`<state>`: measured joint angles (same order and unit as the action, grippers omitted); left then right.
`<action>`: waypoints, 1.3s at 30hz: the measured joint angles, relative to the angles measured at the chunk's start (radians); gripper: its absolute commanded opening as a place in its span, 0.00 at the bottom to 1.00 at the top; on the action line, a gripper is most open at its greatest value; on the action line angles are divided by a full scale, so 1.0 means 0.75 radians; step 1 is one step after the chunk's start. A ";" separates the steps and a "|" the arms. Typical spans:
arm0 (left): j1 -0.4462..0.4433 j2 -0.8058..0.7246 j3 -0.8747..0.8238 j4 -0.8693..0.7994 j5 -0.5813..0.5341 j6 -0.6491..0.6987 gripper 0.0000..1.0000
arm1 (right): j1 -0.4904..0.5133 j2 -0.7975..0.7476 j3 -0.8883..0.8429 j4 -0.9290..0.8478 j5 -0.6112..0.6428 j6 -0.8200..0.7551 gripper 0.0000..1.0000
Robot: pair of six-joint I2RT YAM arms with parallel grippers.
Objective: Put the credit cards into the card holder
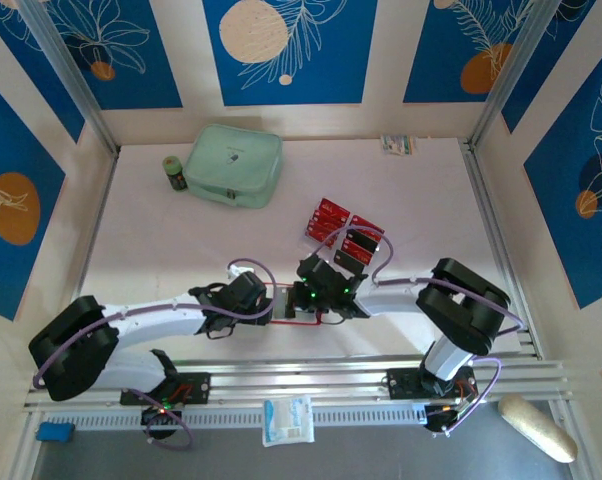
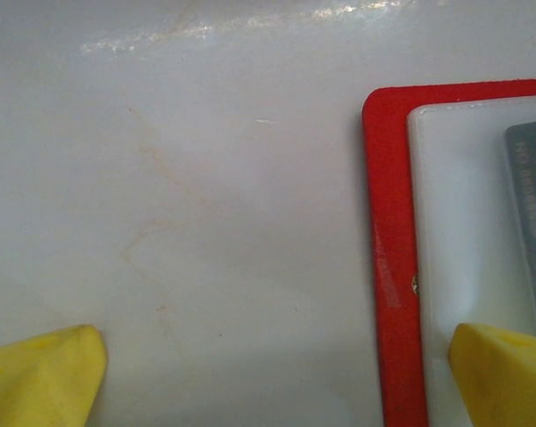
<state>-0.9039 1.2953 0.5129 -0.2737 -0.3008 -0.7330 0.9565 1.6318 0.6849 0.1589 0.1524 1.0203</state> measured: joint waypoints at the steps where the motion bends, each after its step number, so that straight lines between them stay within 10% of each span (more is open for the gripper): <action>1: 0.000 -0.003 -0.001 0.000 0.001 0.000 1.00 | 0.004 0.011 0.010 0.003 -0.001 0.001 0.00; 39: 0.000 -0.065 -0.053 -0.050 -0.034 0.001 1.00 | -0.026 -0.054 0.040 -0.172 -0.025 -0.070 0.00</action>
<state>-0.9039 1.2465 0.4728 -0.3111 -0.3264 -0.7326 0.9367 1.5913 0.7151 0.0296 0.1333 0.9680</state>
